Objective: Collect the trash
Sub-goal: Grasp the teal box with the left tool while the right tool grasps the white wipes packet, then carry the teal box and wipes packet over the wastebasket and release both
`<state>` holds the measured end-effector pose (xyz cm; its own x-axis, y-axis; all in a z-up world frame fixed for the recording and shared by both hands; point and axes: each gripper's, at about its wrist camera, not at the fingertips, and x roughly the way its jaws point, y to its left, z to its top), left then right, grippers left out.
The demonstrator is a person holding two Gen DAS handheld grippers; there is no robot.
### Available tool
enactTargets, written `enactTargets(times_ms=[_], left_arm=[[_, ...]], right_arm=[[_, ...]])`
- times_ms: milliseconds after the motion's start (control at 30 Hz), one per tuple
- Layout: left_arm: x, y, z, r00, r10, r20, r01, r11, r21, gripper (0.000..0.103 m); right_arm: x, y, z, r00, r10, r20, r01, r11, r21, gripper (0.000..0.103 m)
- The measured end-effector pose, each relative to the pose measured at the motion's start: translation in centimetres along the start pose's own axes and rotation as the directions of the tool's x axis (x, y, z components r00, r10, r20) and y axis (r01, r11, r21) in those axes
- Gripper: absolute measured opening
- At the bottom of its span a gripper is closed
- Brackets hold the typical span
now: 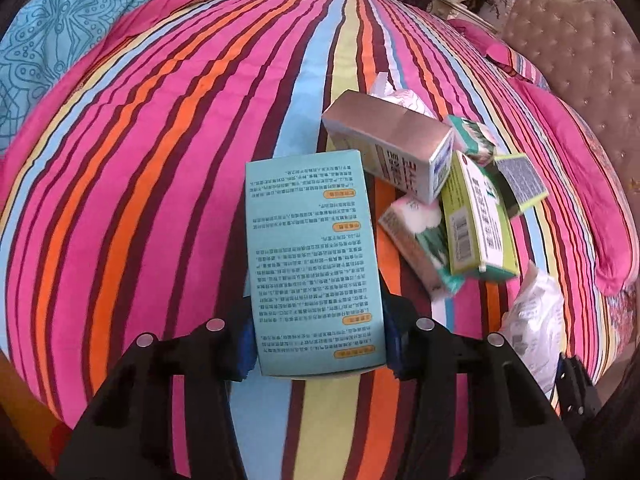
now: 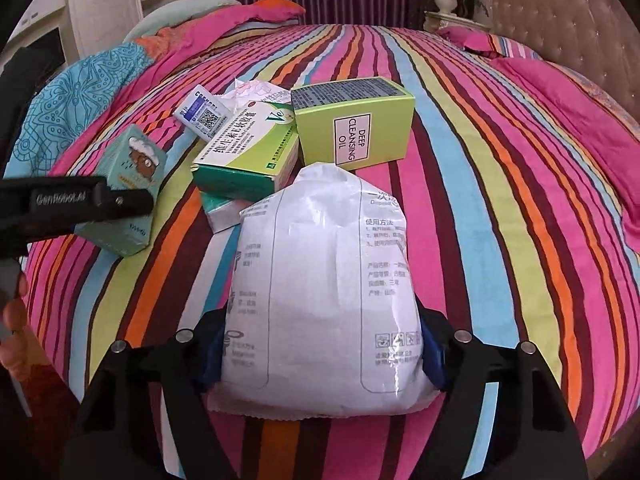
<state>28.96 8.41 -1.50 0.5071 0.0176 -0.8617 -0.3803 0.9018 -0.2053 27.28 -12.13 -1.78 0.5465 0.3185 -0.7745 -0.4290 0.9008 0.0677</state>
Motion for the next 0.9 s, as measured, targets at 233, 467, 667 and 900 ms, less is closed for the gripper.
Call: enactTargets(times_ms=[233,467,667,900], left_arm=[[-2.6,0.0,-1.6,1.0,0.008,0.029,-0.01,0.997,0.08,0.048],[-5.3,1.1,-4.2,0.999,-0.004,0.046,-0.003,0.991,0.133,0.048],[-7.6,1.7,-6.9,0.998,-0.021,0.06,0.009,0.983,0.185,0.048],[-9.9,2.7,-10.7,0.997,-0.043,0.067,0.027,0.973,0.228,0.048]], right_arm=[[-2.3,0.7,-0.2,0.999,-0.035,0.024,0.036,0.999,-0.024,0.071],[-4.3,1.0,-1.2,0.998,-0.055,0.034,0.055,0.998,-0.021,0.071],[-6.6,1.3,-2.2,0.997,-0.06,0.05,0.06,0.998,-0.006,0.071],[-9.3,0.8,-4.3,0.997,-0.04,0.062,0.038,0.999,0.029,0.071]])
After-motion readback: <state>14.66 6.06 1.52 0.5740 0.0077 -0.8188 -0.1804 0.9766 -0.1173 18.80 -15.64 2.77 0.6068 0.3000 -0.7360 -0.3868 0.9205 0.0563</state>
